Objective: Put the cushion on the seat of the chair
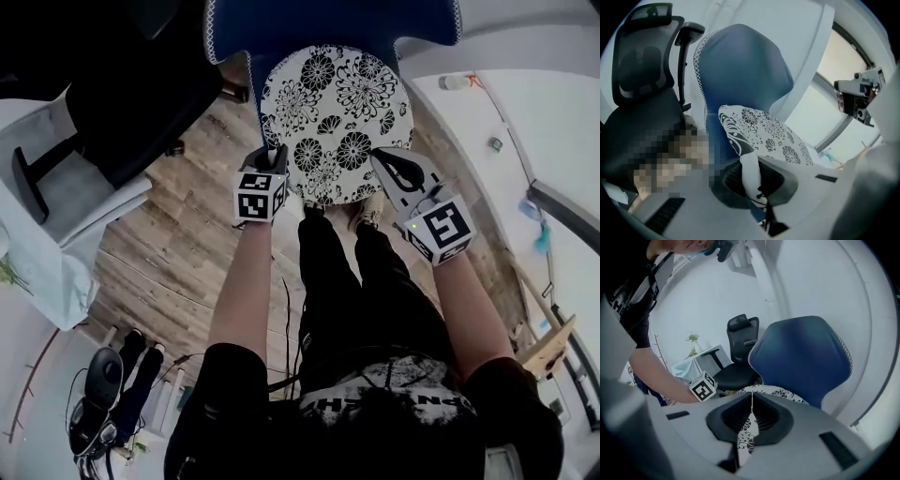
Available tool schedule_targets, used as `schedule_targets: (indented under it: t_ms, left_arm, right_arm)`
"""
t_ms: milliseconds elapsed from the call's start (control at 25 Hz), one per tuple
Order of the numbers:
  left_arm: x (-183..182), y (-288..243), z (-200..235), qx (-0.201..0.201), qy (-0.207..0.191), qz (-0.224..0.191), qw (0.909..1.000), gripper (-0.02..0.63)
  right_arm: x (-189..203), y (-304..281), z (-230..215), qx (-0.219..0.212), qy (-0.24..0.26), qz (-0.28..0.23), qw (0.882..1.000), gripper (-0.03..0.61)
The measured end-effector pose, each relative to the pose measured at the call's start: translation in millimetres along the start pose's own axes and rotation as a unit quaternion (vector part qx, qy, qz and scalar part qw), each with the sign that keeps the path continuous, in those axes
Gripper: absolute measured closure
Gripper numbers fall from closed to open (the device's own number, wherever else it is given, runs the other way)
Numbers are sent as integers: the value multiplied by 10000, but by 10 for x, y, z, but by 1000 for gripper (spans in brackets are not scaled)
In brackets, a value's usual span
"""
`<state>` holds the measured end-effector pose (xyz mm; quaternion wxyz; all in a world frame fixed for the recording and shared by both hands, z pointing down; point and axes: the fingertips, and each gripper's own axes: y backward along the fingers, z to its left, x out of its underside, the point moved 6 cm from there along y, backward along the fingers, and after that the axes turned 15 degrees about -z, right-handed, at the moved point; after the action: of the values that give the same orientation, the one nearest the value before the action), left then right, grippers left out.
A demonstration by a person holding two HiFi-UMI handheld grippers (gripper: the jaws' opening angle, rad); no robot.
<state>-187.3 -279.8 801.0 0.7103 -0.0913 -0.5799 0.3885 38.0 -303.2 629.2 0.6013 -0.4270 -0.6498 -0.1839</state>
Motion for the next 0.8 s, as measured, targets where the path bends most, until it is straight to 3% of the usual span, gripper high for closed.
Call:
schedule_targets:
  t_ms: [280, 400, 600, 800]
  left_arm:
    - [130, -147, 71, -363, -199, 251, 9988, 573]
    - [117, -151, 120, -583, -267, 286, 9975, 512]
    - [203, -190, 237, -838, -357, 402, 9950, 353]
    - [169, -106, 365, -1212, -271, 340, 9917, 322]
  right_arm:
    - [179, 19, -59, -114, -116, 15, 9999, 558]
    - [161, 43, -69, -187, -24, 48, 9998, 558]
    - [321, 39, -118, -179, -180, 107, 9996, 558]
    - [376, 42, -107, -276, -188, 128, 9994, 558]
